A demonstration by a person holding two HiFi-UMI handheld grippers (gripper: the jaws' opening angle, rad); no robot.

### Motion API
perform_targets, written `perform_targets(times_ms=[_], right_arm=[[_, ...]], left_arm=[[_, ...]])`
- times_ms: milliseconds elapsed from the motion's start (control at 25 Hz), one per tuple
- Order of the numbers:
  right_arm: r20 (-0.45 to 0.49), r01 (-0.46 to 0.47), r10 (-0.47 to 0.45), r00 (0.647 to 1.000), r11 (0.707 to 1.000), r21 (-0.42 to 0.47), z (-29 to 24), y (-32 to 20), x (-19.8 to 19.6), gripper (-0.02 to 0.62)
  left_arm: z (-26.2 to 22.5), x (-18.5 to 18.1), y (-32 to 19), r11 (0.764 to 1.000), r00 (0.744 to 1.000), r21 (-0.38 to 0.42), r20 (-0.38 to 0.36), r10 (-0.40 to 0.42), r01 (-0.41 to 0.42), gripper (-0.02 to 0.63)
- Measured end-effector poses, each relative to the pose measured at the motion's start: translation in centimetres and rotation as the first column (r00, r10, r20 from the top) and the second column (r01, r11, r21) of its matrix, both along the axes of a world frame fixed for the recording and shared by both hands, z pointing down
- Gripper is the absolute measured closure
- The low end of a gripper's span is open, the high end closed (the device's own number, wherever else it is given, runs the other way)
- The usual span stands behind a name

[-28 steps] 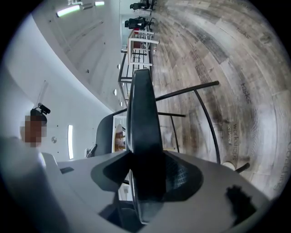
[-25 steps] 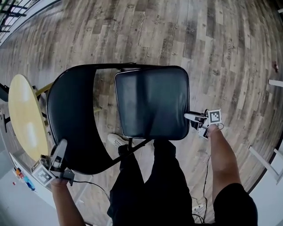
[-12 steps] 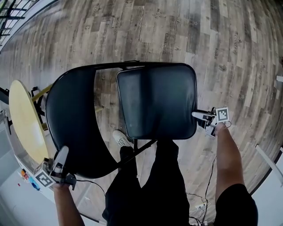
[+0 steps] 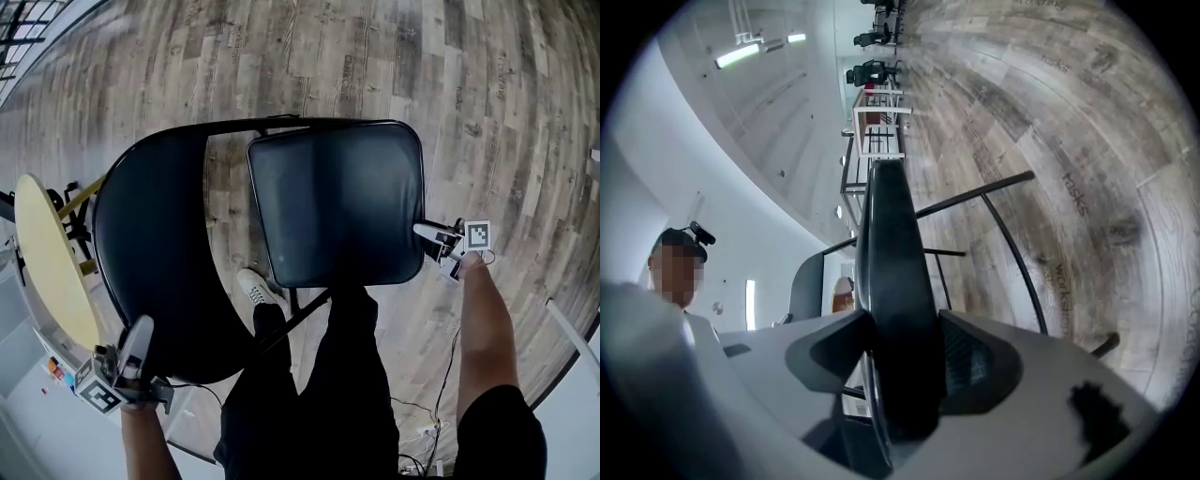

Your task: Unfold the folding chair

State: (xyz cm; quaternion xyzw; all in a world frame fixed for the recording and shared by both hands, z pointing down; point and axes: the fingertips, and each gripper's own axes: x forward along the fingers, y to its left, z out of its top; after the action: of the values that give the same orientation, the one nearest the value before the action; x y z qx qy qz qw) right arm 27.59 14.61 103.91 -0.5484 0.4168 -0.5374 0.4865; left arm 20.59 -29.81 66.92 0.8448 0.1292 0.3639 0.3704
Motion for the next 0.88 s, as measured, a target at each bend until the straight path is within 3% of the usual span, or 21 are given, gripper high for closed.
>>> perform_targets(times_ms=[280,440,720,880], right_arm=[[-0.01,0.04,-0.04,0.999,0.998,0.054,-0.2,-0.3,-0.1,0.367],[-0.006,0.004,-0.004,1.0,0.999,0.034,-0.1,0.1,0.1,0.364],[-0.041,0.015,-0.02,0.999,0.993,-0.12,-0.6,0.9,0.5,0.35],[-0.024,-0.001,-0.008,1.0,0.947,-0.32,-0.3,2.5,0.4,0.35]], left_arm=[[0.0,-0.4,-0.3,1.0,1.0,-0.001,-0.006,-0.006,0.006,0.503],[0.2,0.1,-0.2,1.0,1.0,0.005,0.003,-0.001,0.001,0.502],[0.0,0.4,0.8,1.0,0.999,-0.014,0.034,-0.003,0.003,0.503],[0.0,0.6,0.9,0.999,0.999,0.036,0.048,-0.002,0.0,0.511]])
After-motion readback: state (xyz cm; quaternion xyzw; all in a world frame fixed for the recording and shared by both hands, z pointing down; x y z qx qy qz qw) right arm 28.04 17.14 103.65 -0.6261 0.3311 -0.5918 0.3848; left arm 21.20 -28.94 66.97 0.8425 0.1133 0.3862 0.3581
